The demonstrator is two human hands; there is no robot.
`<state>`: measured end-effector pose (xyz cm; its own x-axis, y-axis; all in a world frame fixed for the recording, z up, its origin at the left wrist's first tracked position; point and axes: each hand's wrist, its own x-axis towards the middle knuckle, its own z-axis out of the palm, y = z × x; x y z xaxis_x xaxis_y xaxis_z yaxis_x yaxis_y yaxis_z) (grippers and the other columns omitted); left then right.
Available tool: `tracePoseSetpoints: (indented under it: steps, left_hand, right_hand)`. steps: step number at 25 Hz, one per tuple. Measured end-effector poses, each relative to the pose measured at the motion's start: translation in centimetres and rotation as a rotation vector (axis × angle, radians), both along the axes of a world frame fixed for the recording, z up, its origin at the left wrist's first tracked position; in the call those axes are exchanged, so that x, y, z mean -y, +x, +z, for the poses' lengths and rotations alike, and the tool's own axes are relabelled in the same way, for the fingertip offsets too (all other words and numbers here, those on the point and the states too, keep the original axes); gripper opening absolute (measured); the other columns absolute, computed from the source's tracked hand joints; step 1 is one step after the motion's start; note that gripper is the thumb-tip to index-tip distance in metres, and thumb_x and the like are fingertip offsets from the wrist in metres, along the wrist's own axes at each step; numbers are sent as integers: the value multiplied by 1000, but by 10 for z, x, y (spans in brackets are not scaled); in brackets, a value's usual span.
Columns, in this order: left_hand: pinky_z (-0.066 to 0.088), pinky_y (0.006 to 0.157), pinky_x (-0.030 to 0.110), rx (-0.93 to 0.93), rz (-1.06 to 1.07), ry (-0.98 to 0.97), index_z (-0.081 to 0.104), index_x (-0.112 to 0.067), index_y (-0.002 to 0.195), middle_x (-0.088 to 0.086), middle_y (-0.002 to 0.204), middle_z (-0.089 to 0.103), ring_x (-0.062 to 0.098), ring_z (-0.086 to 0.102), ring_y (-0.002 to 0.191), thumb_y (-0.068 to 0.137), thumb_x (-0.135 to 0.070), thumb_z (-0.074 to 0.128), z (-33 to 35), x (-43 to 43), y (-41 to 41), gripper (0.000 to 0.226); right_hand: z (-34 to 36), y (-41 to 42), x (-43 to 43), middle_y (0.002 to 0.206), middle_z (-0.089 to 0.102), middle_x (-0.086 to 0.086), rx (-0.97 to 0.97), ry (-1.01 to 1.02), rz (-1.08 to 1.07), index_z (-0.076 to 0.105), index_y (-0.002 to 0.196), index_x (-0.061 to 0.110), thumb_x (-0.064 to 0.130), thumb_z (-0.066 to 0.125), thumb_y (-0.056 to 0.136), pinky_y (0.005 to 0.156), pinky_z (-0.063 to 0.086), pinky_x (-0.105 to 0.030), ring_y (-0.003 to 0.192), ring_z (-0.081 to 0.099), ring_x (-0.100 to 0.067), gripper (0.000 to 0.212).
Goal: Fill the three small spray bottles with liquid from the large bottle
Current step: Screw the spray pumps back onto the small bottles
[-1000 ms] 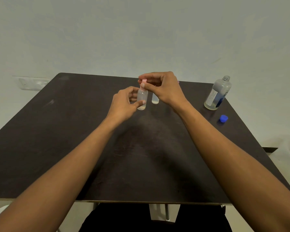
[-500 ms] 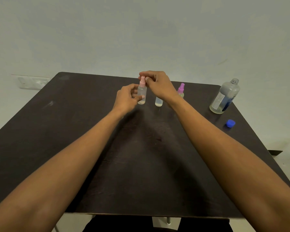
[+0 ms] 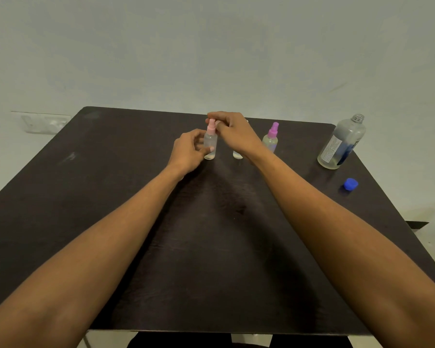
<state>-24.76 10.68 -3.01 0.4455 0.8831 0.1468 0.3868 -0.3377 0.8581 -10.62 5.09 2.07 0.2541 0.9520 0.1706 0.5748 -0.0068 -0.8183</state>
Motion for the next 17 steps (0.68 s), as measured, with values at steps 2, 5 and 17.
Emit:
tracePoseSetpoints:
  steps: [2, 5, 17]
  left_hand:
    - [56, 101, 32, 12, 1, -3, 65, -15, 133, -3, 117, 74, 9, 70, 104, 90, -16, 80, -1, 1, 0, 45]
    - [55, 99, 29, 20, 2, 4, 64, -16, 133, -6, 114, 71, 6, 67, 101, 92, -15, 79, -2, 1, 1, 44]
    - [48, 113, 36, 45, 42, 86, 48, -17, 152, 0, 151, 57, 14, 56, 137, 88, -25, 84, 9, 7, -11, 74]
  right_hand:
    - [-2, -1, 1, 141, 68, -9, 3, -1, 4, 60, 145, 6, 6, 45, 107, 112, 47, -27, 134, 61, -14, 40]
    - [-1, -1, 0, 142, 67, -9, -1, -1, 11, 59, 146, 7, 6, 45, 108, 113, 46, -27, 135, 60, -15, 41]
    - [15, 7, 27, 156, 54, -2, 68, 85, 10, 46, 156, 12, 5, 44, 109, 119, 38, -25, 146, 49, -14, 48]
